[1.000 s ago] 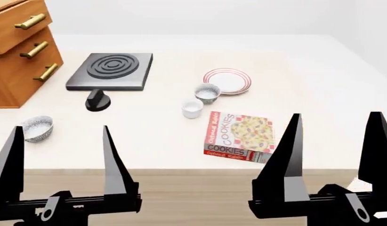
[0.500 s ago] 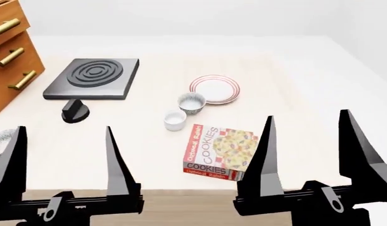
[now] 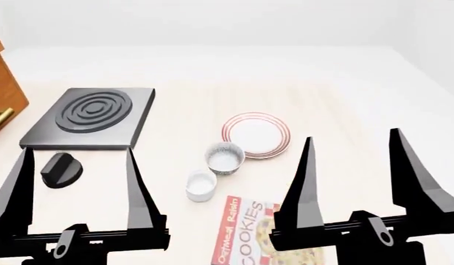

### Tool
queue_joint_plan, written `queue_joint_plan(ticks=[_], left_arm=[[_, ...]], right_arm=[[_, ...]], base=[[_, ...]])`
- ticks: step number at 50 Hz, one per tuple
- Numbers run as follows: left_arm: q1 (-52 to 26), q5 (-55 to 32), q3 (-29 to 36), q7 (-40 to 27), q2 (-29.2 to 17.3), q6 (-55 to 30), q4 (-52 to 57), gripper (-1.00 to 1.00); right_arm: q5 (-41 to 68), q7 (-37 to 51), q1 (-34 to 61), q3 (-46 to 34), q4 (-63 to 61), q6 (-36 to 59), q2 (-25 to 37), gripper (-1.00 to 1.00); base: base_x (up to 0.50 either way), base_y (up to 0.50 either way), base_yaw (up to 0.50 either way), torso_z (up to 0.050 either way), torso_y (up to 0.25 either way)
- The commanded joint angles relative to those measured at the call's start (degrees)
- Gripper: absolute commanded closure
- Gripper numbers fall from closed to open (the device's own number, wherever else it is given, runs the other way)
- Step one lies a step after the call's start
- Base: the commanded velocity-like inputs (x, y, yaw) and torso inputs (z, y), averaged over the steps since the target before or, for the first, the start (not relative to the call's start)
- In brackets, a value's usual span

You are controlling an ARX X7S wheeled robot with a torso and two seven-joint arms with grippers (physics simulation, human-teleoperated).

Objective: Pick the akita bowl between the plate and the ramekin and place it on the plate.

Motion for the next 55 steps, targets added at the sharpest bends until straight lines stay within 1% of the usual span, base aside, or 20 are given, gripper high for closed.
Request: queue_joint_plan(ticks=[1, 31, 33, 34, 35, 37, 42, 45, 51, 52, 55], left_arm=[[0.13, 0.02, -1.48, 0.96, 0.74, 0.34, -0.16, -1.0], [0.28, -0.24, -0.94, -0.27, -0.38, 0.39, -0.02, -1.0], [0.19, -0.32, -0.9, -0.34, -0.45, 0.38, -0.24, -1.0], [0.19, -0.33, -0.88, -0.37, -0.48, 0.38, -0.24, -1.0], [0.17, -0.34, -0.84, -0.36, -0.5, 0.21, -0.11, -1.0], [0.07, -0.3, -0.72, -0.35, -0.55, 0.05, 0.04, -1.0], [0.0, -0.4, -0.56, -0.46, -0.71, 0.03, 0.02, -1.0], [-0.03, -0.33, -0.39, -0.5, -0.81, -0.05, 0.03, -1.0], [-0.13, -0.3, -0.24, -0.67, -0.96, -0.23, 0.15, -1.0], [-0.27, -0.27, -0.14, -0.59, -0.98, -0.48, 0.24, -1.0], [-0.33, -0.25, -0.09, -0.62, -1.09, -0.64, 0.36, -1.0]], right_arm=[[-1.19, -0.79, 0.02, 0.97, 0.39, -0.09, -0.67, -1.0], [-1.79, 0.6, -0.06, 0.4, 0.94, -0.5, 0.35, -1.0], [-2.9, 0.74, 0.49, 0.58, 0.9, 3.07, 0.23, -1.0], [-2.9, 0.76, 0.54, 0.55, 0.86, 3.16, 0.24, -1.0], [-1.16, 0.33, 1.26, 1.14, 1.18, 6.54, 0.28, -1.0], [1.81, -0.39, 2.17, 1.82, 2.02, 9.08, 0.37, -1.0], [3.59, -1.07, 3.72, 2.39, 4.03, 11.28, 0.97, -1.0], [6.92, -2.25, 5.49, 3.1, 5.0, 14.47, 1.4, -1.0], [8.16, -2.55, 7.32, 3.36, 5.7, 16.73, 1.91, -1.0], [10.12, -3.15, 8.72, 3.78, 6.06, 19.19, 2.03, -1.0], [13.92, -3.82, 9.81, 4.54, 5.92, 22.5, 1.91, -1.0]], base=[[0.5, 0.0, 0.0, 0.0, 0.0], [0.5, 0.0, 0.0, 0.0, 0.001], [0.37, 0.0, 0.0, 0.0, 0.0], [0.23, 0.0, 0.0, 0.0, 0.0], [0.0, 0.0, 0.0, 0.0, 0.0], [0.0, 0.0, 0.0, 0.0, 0.0], [0.0, 0.0, 0.0, 0.0, 0.0], [0.0, 0.0, 0.0, 0.0, 0.0], [0.0, 0.0, 0.0, 0.0, 0.0], [0.0, 0.0, 0.0, 0.0, 0.0], [0.0, 0.0, 0.0, 0.0, 0.0]])
